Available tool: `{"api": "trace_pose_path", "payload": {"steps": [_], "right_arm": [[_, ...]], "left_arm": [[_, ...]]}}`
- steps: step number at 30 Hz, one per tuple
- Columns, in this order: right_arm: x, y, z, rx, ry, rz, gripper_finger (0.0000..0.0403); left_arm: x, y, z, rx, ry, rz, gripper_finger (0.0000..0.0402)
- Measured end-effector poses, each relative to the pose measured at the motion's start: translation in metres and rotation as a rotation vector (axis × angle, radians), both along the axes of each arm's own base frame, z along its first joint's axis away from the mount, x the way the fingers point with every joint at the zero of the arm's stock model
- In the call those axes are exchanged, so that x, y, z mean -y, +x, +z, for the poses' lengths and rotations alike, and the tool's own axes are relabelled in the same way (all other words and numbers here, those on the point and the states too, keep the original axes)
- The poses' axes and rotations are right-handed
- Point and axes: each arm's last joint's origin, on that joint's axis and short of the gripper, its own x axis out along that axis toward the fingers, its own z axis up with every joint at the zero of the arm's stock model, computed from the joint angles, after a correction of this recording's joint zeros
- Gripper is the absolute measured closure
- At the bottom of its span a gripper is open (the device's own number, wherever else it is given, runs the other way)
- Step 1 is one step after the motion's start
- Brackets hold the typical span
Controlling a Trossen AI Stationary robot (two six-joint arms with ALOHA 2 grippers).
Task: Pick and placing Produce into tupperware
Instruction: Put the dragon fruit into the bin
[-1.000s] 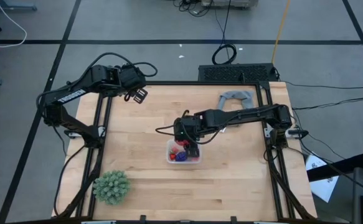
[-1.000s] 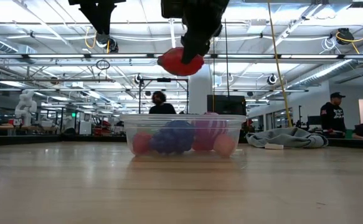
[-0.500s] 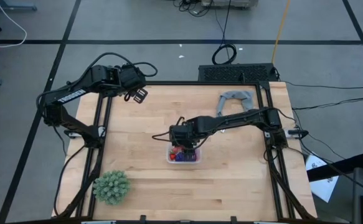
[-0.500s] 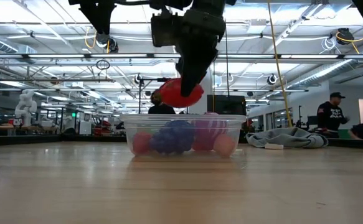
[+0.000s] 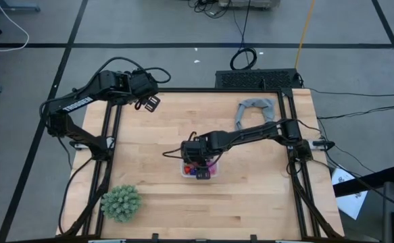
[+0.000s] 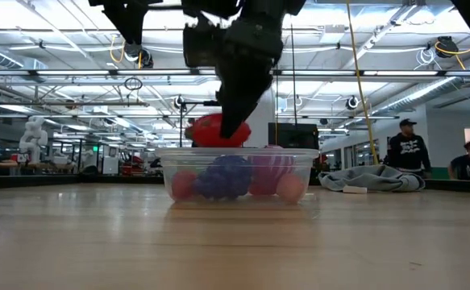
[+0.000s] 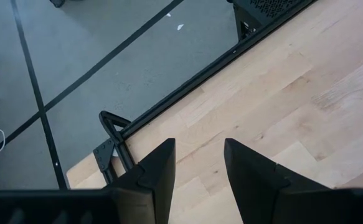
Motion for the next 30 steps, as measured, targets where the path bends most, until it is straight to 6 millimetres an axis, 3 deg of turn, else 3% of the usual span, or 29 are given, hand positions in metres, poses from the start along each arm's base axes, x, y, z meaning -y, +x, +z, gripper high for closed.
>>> {"api": "trace_pose_path", "payload": {"steps": [16,30], "right_arm": [[0.007,-0.003,-0.014,-0.018,-0.011,-0.001,0.0172],[0.007,0.001,-0.011,0.04,-0.008,0.003,0.0172]], "left_arm": [[0.0,0.0,0.0,0.001,0.0,0.0,0.0259],[0.0,0.0,0.0,-0.001,0.0,-0.001,0.0259]]}}
